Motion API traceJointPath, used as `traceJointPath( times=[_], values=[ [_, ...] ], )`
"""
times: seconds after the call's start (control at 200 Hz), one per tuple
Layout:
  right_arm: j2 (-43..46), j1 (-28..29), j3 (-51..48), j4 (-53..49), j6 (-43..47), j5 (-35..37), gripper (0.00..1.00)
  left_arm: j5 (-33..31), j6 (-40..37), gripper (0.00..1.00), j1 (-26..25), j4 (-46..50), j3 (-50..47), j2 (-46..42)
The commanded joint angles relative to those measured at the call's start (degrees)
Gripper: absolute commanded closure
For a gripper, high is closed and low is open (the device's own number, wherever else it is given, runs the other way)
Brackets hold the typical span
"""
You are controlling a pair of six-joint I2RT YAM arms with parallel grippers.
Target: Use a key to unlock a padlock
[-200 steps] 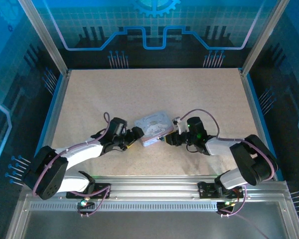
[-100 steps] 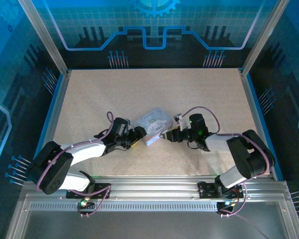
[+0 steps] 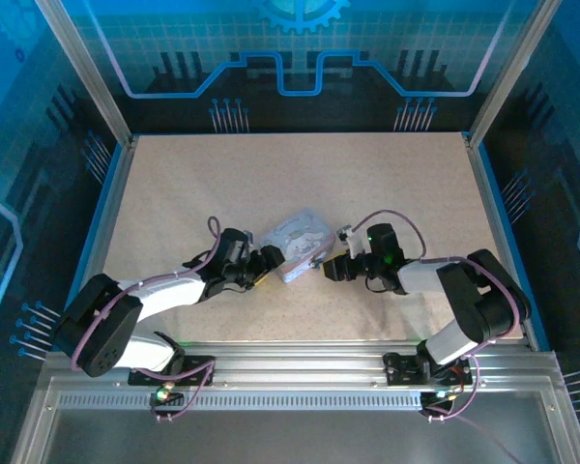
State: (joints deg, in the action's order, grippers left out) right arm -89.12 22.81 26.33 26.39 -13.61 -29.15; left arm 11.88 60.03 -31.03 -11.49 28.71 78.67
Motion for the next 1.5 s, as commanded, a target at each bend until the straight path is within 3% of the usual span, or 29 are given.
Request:
traceJointPath(
  times=[0.0, 0.695, 1.261, 1.496],
  values=[
    [-0.54, -0.93, 0.91, -0.90, 3.93, -2.34, 0.45, 0.50, 0.46, 0.21, -0.53, 1.73, -1.21, 1.04],
    [-10.38, -1.80, 4.56, 4.90, 6.46, -11.80, 0.44, 0.45, 0.32, 0.21, -0.50, 2.29, -0.76, 1.48],
    [-6.60, 0.47, 1.48, 0.82, 6.94, -5.51, 0.64, 0.39, 0.49, 0.21, -0.50, 1.64, -0.97, 2.01],
    [-5.93, 1.70, 2.10, -1.11, 7.39, -2.11, 0.80, 0.37, 0.62, 0.21, -0.52, 1.56, -1.17, 1.83]
  ],
)
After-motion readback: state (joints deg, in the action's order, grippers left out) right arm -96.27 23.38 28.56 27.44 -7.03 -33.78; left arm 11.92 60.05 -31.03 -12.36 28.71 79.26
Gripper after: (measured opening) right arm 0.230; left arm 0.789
